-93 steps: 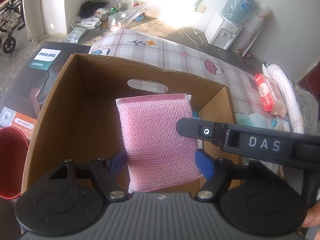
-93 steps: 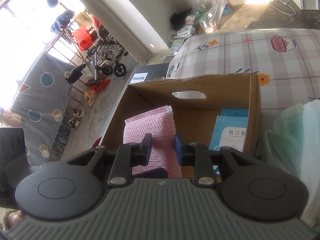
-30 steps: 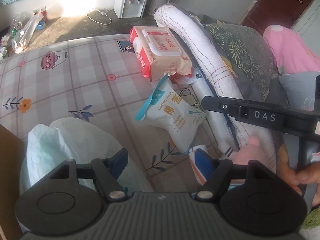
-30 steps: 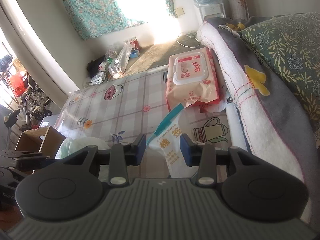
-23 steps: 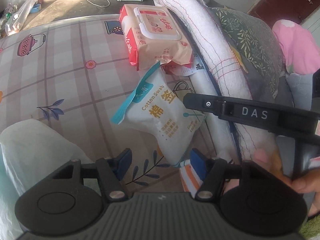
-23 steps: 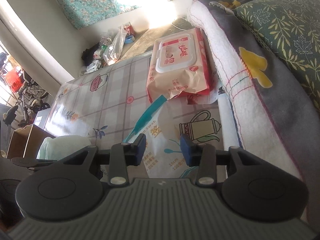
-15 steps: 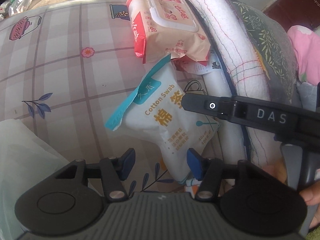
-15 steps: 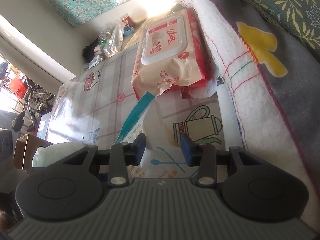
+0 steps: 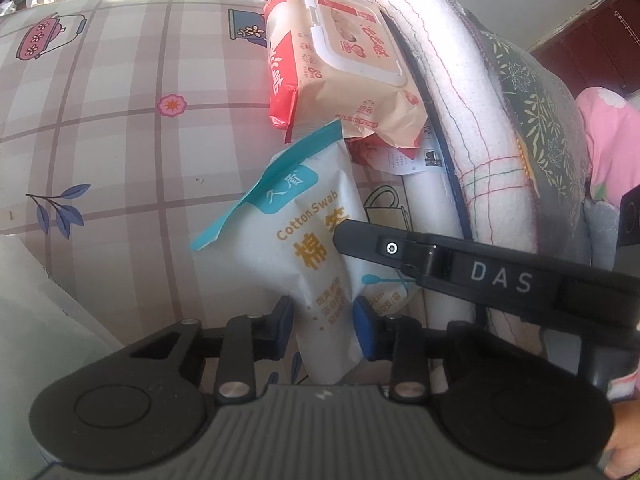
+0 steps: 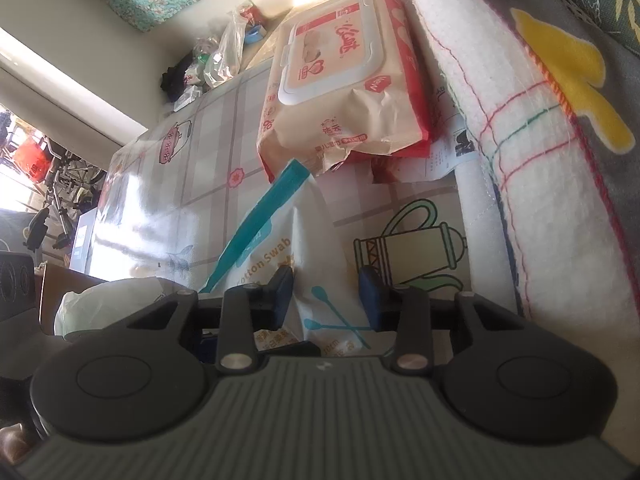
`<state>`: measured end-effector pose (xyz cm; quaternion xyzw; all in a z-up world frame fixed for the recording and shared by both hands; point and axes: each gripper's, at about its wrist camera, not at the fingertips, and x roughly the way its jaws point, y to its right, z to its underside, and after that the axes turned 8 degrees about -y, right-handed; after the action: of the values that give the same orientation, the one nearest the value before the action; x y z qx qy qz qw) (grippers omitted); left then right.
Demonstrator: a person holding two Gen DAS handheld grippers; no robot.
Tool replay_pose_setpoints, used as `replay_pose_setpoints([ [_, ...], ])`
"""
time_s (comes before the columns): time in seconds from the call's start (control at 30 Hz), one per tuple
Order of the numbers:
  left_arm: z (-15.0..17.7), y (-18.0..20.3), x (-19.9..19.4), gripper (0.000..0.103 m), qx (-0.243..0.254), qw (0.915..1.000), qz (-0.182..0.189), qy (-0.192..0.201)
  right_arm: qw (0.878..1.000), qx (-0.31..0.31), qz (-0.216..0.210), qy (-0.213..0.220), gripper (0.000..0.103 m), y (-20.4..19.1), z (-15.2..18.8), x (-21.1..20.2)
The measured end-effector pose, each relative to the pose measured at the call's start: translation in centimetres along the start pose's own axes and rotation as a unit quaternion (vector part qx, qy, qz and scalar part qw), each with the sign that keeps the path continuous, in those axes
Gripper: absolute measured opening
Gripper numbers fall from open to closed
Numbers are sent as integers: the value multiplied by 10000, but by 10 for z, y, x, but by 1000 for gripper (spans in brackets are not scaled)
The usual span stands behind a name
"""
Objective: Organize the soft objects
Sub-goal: 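Move the right tool back to the pile toward the cotton swab pack, then close the right tool on the cotton swab pack and lift it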
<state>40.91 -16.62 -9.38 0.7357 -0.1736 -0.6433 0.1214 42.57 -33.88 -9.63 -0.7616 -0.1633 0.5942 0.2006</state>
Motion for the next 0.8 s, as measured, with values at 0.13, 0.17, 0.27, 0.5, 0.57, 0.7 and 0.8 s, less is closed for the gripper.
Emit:
replay_pose_setpoints([
  [0.13,8,6,-11,22,137,9999,-22,95,9998,-144,95,79,10,-16,6,-9],
  [0.17,10,7,-15,21,132,9998,0,115,9998,-146,131,89,9,-18,8,-12],
  [0.27,20,10,-33,20,247,9994,-1,227,9997,-113,142,172,9,-28,14,-20],
  [0.5,53,7,-110,19,639,9954,62,707,9978,-286,-106,597,8,-71,43,-74],
  [0.57,67,0,-139,19,760,9929,-41,919,9962,-428,-217,724,8,-94,51,-89],
  [0.7,96,-30,-197,19,711,9883,-287,1317,9921,-692,-550,890,8,-147,66,-105],
  [0.8,118,-63,-235,19,520,9856,-505,1527,9879,-922,-840,917,8,-199,76,-103],
])
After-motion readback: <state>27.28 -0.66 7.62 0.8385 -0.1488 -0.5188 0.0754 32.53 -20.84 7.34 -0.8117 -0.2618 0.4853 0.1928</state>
